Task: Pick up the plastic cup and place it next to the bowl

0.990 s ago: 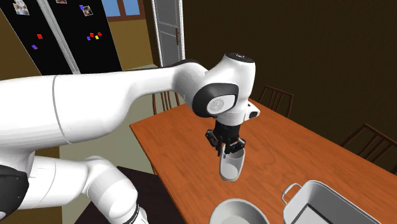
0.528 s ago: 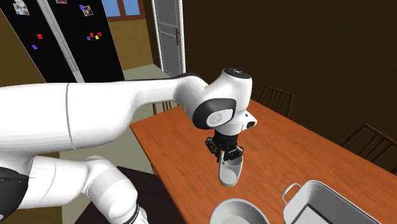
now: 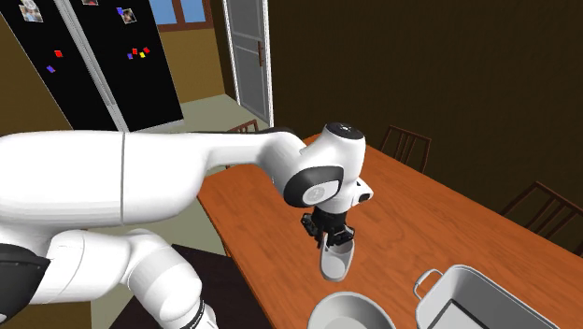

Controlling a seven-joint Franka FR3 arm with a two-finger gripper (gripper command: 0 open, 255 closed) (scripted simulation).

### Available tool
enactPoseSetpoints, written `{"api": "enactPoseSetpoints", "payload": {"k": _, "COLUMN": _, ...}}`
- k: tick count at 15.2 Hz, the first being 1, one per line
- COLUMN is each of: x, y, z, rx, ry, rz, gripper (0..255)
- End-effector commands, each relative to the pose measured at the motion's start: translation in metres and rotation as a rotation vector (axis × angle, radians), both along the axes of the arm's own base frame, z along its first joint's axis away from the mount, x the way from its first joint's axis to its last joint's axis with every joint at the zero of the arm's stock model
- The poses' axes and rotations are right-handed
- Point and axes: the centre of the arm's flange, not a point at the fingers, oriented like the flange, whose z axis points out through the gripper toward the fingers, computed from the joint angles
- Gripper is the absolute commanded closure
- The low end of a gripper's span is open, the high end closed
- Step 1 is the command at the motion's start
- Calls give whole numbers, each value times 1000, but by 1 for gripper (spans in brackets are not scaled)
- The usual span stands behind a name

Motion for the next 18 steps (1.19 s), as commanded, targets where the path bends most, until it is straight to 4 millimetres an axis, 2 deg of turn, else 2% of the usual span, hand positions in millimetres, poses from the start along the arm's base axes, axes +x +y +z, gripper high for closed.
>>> {"api": "enactPoseSetpoints", "payload": {"k": 1, "x": -1, "y": 0, "z": -10, "rx": -1, "ry": -1, "rz": 0, "gripper": 255}}
{"api": "enactPoseSetpoints", "payload": {"k": 15, "x": -1, "y": 0, "z": -85, "rx": -1, "ry": -1, "rz": 0, "gripper": 255}}
{"api": "enactPoseSetpoints", "payload": {"k": 18, "x": -1, "y": 0, "z": -85, "rx": -1, "ry": -1, "rz": 0, "gripper": 255}}
